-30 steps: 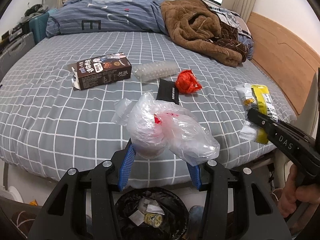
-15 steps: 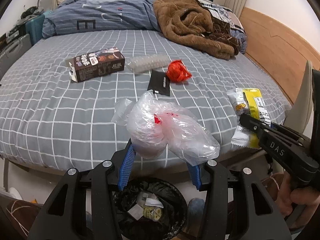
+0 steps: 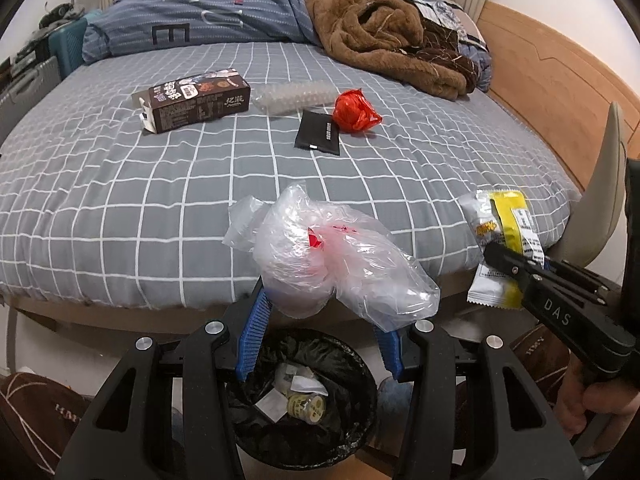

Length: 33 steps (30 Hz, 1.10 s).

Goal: Collect trash
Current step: 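Lift the white bag in left tool and wrapper in right tool toward the bin, then lower the left tool over the bin and open it to drop the white bag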

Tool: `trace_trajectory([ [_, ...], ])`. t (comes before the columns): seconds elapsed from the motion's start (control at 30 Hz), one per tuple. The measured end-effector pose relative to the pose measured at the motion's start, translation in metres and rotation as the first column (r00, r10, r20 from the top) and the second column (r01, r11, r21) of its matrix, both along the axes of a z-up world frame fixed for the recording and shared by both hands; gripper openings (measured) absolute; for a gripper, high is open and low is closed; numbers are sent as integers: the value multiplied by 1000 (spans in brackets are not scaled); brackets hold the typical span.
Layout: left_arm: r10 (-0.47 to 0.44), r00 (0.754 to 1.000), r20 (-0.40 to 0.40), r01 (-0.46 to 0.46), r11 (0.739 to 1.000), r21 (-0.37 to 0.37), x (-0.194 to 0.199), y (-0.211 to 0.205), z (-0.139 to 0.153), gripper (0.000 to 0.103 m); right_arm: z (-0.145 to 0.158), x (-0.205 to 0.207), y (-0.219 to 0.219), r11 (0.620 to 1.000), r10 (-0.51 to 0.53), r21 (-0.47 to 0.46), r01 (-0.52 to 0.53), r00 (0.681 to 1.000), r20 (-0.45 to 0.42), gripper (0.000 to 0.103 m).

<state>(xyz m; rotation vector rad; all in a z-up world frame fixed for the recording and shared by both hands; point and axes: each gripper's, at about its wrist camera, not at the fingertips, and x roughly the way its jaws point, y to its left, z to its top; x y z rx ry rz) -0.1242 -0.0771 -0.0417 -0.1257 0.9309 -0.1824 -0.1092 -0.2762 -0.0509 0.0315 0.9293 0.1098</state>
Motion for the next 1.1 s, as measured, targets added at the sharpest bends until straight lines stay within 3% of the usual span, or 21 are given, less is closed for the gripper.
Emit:
trace_trajectory([
  [0.43,-7,998,-58,6,1000,-1,-23,-1,-26,47,-22,-23,0,1000,8,-19,-9,999,-49,15],
  [1.1,0,975,-224,5,1000,18,-36,5,-102,47,-98,-42,18,997,70,1,-73,964,-257,15],
])
